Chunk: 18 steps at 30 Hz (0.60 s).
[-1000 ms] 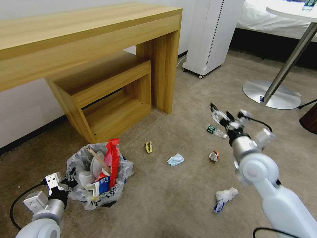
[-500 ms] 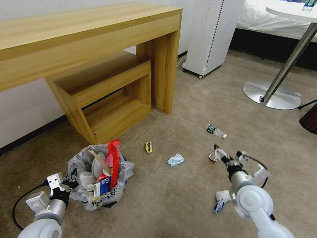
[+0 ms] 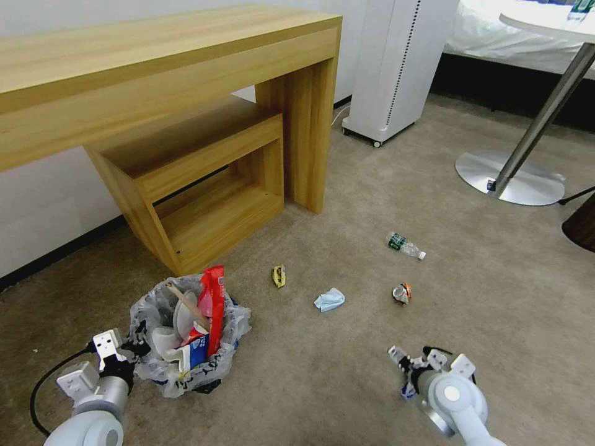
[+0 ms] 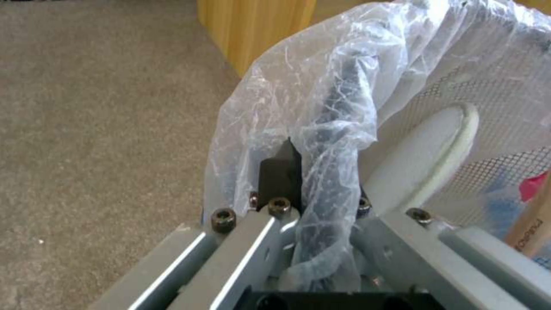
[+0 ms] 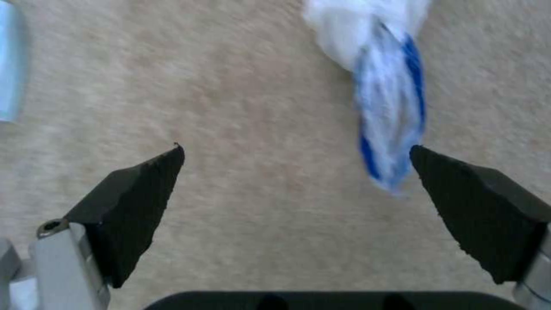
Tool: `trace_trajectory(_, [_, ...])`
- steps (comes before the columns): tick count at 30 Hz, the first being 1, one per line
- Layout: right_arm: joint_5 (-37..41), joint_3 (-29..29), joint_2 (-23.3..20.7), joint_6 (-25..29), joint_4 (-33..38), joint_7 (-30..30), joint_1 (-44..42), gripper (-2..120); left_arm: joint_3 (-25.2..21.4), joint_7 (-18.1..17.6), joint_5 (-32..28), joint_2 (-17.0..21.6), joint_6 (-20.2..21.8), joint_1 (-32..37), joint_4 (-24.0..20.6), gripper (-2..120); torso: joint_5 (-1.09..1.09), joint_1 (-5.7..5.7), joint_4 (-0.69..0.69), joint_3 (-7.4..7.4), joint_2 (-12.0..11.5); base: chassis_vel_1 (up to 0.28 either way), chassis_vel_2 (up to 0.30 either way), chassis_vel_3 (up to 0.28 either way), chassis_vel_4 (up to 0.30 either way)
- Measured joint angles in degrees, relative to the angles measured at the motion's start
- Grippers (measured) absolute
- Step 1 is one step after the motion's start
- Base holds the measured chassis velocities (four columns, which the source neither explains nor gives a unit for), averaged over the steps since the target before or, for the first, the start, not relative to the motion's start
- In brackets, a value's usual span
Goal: Pick up the trash bin and place the garbage on the floor into it.
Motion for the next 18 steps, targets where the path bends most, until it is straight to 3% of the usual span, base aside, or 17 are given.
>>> trace_trajectory(18, [-2.3, -1.6, -1.7, -0.2, -7.9, -2.1, 5.3, 97, -0.3, -0.1, 0.9, -1.4, -0.4, 0.2, 0.5, 1, -0.01, 0.0, 0.0, 0.0, 0.0, 0.0, 0.0, 0.0, 0.0])
